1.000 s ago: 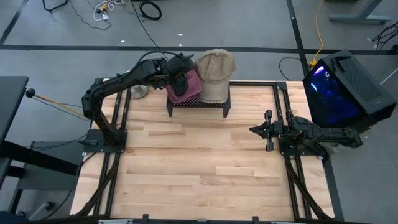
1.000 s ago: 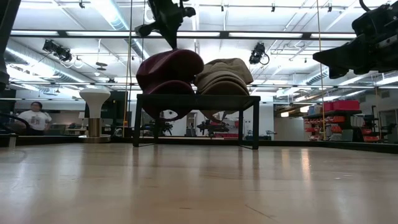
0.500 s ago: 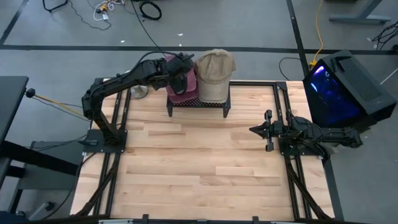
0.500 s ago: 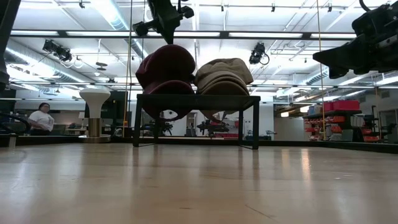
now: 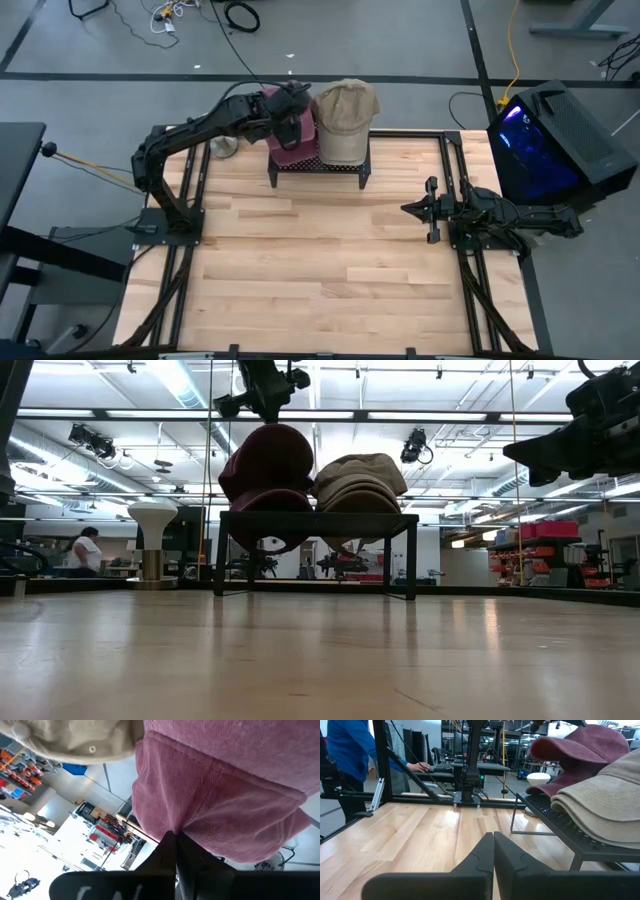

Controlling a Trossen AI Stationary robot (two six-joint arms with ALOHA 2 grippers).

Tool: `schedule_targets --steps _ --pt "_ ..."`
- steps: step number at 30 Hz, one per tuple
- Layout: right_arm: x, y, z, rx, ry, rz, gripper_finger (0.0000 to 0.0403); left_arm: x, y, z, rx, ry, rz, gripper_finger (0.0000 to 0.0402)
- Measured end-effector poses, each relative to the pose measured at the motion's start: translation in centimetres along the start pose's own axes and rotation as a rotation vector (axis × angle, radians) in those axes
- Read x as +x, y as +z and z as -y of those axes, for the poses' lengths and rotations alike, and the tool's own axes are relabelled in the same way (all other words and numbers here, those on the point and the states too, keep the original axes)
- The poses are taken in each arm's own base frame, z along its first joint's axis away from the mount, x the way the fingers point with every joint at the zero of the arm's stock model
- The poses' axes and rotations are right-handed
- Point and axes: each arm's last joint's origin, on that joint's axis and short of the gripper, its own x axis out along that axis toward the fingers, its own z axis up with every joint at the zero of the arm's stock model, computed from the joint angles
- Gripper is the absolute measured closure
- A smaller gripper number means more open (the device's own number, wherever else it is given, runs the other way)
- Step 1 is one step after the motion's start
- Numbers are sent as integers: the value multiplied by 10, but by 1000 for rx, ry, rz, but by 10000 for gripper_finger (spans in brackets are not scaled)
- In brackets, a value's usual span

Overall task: Pick & Place hat
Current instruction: Stack the red cap on the red cap on the shelf

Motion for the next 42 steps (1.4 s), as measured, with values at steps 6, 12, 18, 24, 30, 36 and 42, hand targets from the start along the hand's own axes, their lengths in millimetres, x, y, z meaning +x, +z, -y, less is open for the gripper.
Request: schedule_targets --steps 6,12,18,24,30,36,42 --pt "0 0 0 0 0 0 392 6 -5 1 -38 -13 -3 401" --pt "0 0 0 0 0 0 392 10 -8 2 -66 -19 35 401" --pt "0 0 0 0 0 0 392 12 -7 4 -94 -27 95 401" --pt "0 0 0 0 1 0 392 19 0 6 -81 -69 103 401" --pt "0 0 0 0 0 1 392 27 10 5 -80 -98 122 402" --pt "0 0 0 0 1 0 392 29 16 6 -68 -118 148 402" --pt "0 0 0 0 0 0 392 27 18 8 -62 -137 177 401"
